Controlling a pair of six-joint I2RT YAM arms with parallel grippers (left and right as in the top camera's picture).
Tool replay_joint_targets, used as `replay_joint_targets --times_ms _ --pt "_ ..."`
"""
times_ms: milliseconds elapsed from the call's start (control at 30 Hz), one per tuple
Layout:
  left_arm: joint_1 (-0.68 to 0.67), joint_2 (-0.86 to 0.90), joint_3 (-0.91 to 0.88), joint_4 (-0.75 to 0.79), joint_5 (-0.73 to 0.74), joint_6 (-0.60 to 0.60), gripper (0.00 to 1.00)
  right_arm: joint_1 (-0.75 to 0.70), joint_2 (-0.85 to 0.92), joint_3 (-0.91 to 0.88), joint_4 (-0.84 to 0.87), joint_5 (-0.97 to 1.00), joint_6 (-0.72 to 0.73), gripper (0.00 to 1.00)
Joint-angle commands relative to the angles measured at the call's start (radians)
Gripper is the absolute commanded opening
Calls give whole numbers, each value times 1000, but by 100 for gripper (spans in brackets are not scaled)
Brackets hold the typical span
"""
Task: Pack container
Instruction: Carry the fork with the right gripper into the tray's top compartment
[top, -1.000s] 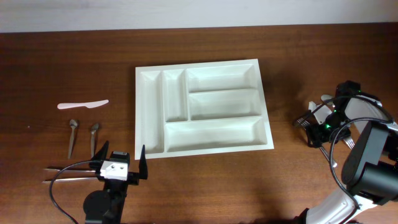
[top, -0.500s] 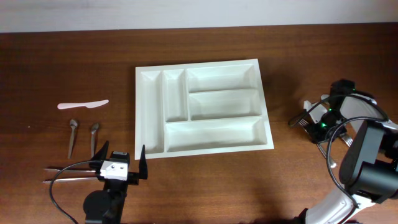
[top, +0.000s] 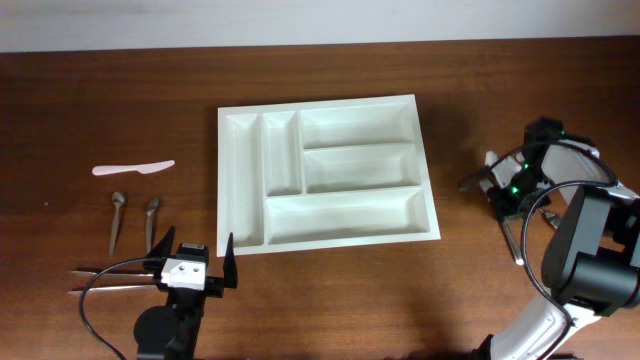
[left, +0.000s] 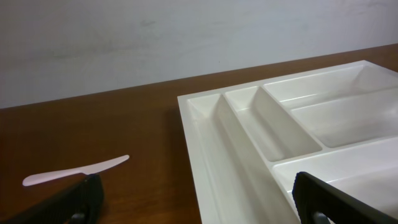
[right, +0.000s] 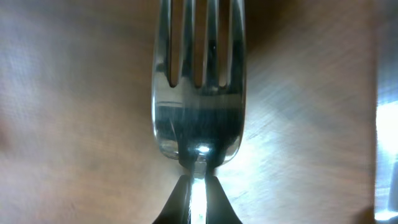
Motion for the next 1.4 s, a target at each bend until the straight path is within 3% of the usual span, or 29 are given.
replay_joint_targets --times_ms 0,233,300,400,600,667,733,933,1133,1367 --pt "6 -5 -8 2 11 16 99 16 0 184 -76 -27 126 4" --pt "6 -5 -8 2 11 16 99 89 0 580 -204 -148 475 4" --pt "6 -5 -8 2 11 16 99 138 0 654 -199 -190 681 4" --pt "6 -5 -8 2 11 16 99 233 0 678 -162 -218 936 4" --pt "6 -5 -8 2 11 16 99 407 1 677 -37 -200 1239 4" --pt "6 -5 -8 2 11 16 99 460 2 677 -6 -124 1393 4" --pt "6 -5 -8 2 11 16 99 512 3 675 -5 -4 1636 4" --pt "6 -5 -8 2 11 16 99 583 35 666 -4 57 2047 4" --pt "6 -5 -8 2 11 16 99 647 121 666 3 49 2240 4" --pt "6 -5 -8 2 11 16 99 687 208 666 89 45 2248 9"
